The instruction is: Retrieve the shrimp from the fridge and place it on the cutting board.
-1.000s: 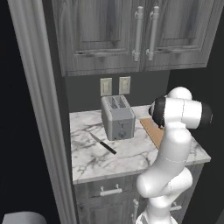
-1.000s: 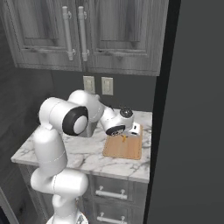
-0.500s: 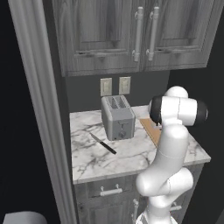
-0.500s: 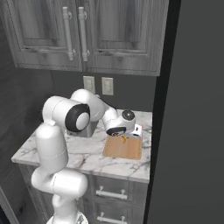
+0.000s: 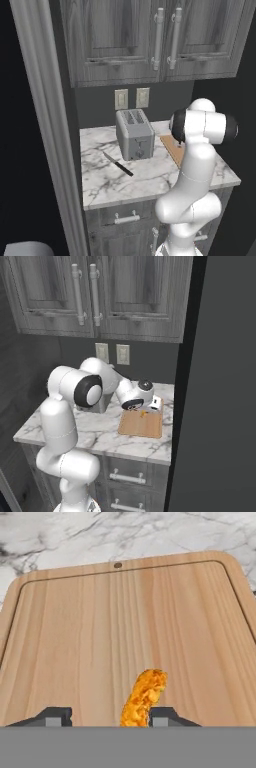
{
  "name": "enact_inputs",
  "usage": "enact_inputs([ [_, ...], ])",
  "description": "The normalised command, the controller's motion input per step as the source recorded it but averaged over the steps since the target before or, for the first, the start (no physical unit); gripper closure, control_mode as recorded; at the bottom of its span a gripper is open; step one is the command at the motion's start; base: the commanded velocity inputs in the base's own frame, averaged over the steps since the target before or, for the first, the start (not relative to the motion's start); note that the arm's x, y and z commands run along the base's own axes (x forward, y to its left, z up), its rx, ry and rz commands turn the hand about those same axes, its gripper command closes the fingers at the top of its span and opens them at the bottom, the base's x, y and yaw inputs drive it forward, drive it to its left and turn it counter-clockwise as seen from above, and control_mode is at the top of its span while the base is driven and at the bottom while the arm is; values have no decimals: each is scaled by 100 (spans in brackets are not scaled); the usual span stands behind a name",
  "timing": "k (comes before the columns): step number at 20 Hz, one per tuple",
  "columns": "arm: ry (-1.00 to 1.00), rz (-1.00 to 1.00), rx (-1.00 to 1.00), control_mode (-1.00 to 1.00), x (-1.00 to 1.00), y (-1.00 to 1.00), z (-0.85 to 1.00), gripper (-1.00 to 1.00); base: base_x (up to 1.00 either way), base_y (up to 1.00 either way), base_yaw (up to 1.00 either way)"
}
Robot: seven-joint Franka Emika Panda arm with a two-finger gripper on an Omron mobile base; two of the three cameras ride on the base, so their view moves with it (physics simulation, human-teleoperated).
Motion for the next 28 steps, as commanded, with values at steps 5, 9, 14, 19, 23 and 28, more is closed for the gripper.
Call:
enact_inputs([
  [5, -1, 0, 0, -100, -12, -4, 19, -100, 0, 0, 0],
  [9, -9, 0, 0, -100, -39, -7, 48, -100, 0, 0, 0],
  [14, -9, 2, 0, -100, -35, 11, 36, -100, 0, 0, 0],
  [19, 0, 2, 0, -100, -22, 30, 18, -100, 0, 0, 0],
  [23, -10, 2, 0, -100, -44, 9, 55, -100, 0, 0, 0],
  [28, -19, 1, 0, -100, -50, 0, 74, -100, 0, 0, 0],
])
